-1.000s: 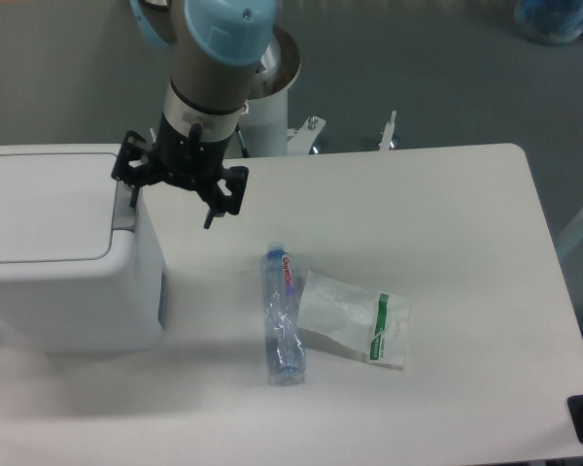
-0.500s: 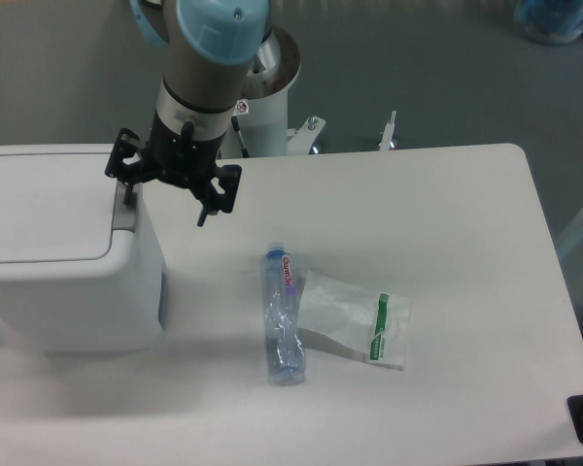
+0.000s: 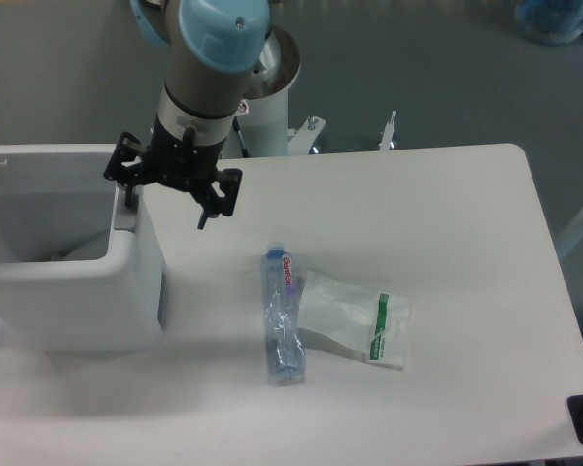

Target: Open the trash can

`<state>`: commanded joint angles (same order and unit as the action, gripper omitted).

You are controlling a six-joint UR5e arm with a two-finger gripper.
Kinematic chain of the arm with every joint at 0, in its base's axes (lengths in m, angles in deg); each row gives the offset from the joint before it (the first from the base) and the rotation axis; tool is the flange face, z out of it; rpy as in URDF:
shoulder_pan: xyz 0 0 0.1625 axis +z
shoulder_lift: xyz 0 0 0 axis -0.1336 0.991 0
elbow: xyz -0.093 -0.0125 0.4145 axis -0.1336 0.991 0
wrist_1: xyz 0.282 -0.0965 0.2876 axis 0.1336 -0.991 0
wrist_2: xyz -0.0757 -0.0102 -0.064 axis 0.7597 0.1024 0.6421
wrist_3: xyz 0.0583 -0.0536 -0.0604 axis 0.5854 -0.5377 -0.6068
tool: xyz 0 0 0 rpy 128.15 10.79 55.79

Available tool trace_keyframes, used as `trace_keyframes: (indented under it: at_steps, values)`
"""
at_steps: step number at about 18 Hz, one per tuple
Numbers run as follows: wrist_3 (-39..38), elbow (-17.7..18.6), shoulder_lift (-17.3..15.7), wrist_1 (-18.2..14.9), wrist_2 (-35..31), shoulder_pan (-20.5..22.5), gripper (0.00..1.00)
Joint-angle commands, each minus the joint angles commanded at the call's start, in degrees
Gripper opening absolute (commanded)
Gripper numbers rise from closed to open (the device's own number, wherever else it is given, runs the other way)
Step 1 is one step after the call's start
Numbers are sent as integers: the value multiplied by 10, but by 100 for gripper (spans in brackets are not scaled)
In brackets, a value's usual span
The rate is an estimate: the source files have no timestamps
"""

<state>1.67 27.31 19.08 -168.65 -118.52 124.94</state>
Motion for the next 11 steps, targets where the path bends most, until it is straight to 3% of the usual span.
trace_keyframes:
  at_steps: [3,7,11]
  values:
    - [8,-31,2,6,-1,31,100]
    - [41,-16,15,101,-21,81,100]
    - [118,-12,41,109,-74,133,100]
